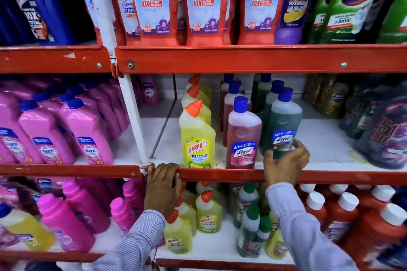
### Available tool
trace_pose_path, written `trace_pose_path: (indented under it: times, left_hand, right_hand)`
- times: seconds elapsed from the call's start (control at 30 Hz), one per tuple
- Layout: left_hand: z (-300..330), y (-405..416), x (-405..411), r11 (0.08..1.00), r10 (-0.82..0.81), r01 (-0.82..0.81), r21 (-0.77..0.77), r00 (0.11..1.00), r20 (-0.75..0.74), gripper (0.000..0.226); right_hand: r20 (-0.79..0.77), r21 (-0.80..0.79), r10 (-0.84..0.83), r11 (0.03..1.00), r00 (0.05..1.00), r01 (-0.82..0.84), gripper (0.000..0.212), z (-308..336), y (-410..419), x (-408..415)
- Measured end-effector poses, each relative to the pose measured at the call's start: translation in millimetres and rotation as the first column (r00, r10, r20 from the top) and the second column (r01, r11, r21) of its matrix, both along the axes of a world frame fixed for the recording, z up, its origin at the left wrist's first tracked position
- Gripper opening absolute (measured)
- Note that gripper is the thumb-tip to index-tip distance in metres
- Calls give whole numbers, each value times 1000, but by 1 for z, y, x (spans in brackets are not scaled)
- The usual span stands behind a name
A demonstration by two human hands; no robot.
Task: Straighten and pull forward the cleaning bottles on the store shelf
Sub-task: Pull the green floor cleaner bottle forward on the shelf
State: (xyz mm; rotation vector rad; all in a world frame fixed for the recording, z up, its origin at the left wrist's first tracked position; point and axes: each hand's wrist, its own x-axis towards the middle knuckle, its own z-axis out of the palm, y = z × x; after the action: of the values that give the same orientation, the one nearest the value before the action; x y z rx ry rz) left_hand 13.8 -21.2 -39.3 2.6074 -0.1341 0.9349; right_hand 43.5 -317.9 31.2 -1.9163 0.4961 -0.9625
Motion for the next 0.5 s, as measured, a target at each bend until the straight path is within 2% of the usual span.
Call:
trace_pose_path:
  times: [0.13,0.23,0.5]
  left_hand:
    - [3,-1,-1,1000,5,-6,11,1000,5,26]
    - [5,-1,-2,1000,16,-16,15,1000,-13,26]
    - [5,0,-2,1000,20,-20,18,999,-31,28]
  right_hand:
    - [-176,14,53,999,983,-51,101,13,-15,26]
    - [-225,10,86,996,971,-86,100,17,-20,35]
    - [-237,-107,8,994,972,-34,91,13,-24,14]
